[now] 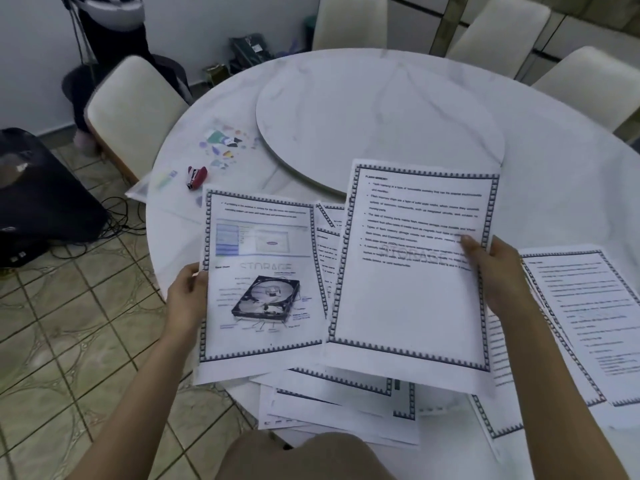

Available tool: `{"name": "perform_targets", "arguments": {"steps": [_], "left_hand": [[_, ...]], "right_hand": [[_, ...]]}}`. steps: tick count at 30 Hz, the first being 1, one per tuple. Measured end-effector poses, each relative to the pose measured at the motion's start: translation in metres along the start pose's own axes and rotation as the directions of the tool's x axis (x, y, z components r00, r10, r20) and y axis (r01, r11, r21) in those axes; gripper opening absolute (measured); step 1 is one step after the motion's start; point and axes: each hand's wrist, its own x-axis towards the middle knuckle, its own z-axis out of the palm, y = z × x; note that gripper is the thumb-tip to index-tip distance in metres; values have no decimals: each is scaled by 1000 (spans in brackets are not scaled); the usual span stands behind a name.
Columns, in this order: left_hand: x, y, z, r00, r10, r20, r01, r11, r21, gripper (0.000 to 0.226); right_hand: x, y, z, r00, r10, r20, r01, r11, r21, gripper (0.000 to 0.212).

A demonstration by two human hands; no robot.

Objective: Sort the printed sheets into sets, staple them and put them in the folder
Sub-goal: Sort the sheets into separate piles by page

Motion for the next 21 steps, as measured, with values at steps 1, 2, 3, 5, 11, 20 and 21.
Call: {"name": "perform_targets", "arguments": {"steps": [1, 2, 3, 5, 11, 20, 21], "left_hand": [[-2, 4, 3, 1000, 5, 10, -5, 1000, -11, 23], [-4, 9, 6, 1000, 10, 29, -9, 1000, -26, 21], [-7, 12, 9, 999, 11, 53, -8, 999, -48, 18], [-12, 18, 14, 994, 8, 109, 2, 995, -98, 14], [-30, 21, 35, 964, -26, 263, 60, 991, -120, 20], [-51, 0, 60, 919, -133, 370, 71, 982, 176, 36], [-55, 2, 61, 932, -73, 355, -2, 979, 205, 33]], "right_hand": [[0, 0, 8, 1000, 4, 12, -4, 1000, 7, 21], [-1, 0, 15, 1000, 11, 24, -11, 1000, 11, 23], [-2, 0, 24, 999, 15, 38, -15, 1000, 16, 24], [-5, 1, 42, 998, 13, 67, -14, 1000, 17, 24], [-20, 17, 95, 986, 20, 165, 1, 992, -123, 15], [-49, 59, 109, 974, 108, 201, -25, 925, -379, 24], [-50, 60, 107, 978, 102, 181, -25, 923, -384, 23]]}}
